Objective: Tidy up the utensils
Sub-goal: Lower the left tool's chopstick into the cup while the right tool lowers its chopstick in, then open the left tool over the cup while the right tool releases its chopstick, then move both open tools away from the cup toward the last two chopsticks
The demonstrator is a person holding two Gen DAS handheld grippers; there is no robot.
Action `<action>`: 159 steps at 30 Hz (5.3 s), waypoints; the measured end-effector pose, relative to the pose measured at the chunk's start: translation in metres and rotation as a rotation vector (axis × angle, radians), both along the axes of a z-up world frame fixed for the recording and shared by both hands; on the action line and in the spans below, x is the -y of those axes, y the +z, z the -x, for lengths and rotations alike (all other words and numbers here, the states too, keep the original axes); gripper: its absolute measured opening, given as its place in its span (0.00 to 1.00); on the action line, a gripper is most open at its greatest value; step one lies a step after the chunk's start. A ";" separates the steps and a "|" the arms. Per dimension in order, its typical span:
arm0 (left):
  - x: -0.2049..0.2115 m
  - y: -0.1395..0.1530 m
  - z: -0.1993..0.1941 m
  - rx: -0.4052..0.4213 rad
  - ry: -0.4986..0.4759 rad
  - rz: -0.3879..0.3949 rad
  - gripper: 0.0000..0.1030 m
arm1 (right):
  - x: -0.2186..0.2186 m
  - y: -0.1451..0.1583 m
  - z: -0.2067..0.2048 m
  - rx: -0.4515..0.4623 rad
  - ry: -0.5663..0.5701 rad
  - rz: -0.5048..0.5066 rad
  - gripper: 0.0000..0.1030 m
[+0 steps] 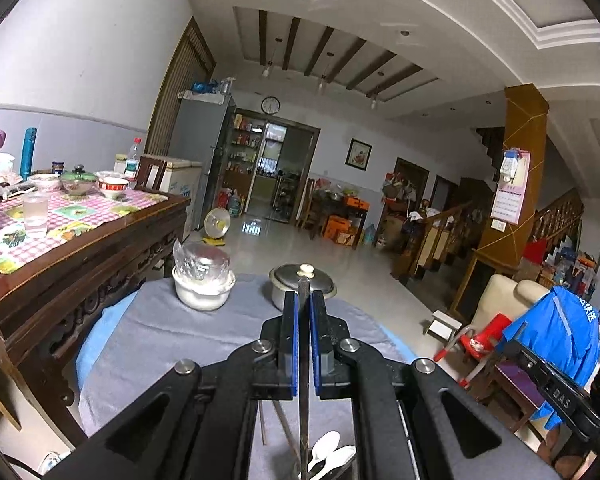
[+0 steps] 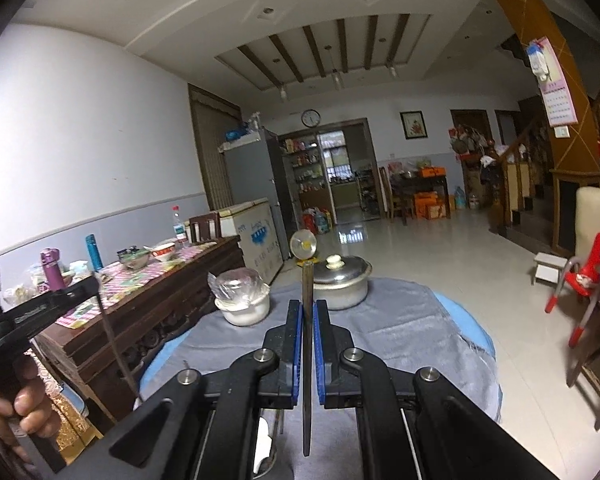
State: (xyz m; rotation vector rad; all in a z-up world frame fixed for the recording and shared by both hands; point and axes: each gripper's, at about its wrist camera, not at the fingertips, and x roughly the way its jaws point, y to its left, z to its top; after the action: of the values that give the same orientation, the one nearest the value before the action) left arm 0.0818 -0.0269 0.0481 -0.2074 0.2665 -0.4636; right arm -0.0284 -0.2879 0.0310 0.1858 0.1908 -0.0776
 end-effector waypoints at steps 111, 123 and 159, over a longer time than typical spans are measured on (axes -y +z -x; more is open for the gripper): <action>0.026 -0.063 -0.004 -0.132 0.033 -0.184 0.59 | -0.033 -0.057 -0.059 -0.181 0.193 -0.186 0.17; 0.018 -0.067 0.004 -0.155 0.182 -0.329 0.72 | -0.007 -0.061 -0.054 -0.193 0.144 -0.224 0.17; -0.014 -0.091 -0.017 -0.248 0.336 -0.393 0.72 | -0.004 -0.082 -0.073 -0.301 0.101 -0.255 0.24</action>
State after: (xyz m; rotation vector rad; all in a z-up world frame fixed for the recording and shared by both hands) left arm 0.0986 -0.0130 -0.0433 0.0766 0.5486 -0.0458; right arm 0.0441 -0.2834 -0.0511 0.4184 0.5109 0.0203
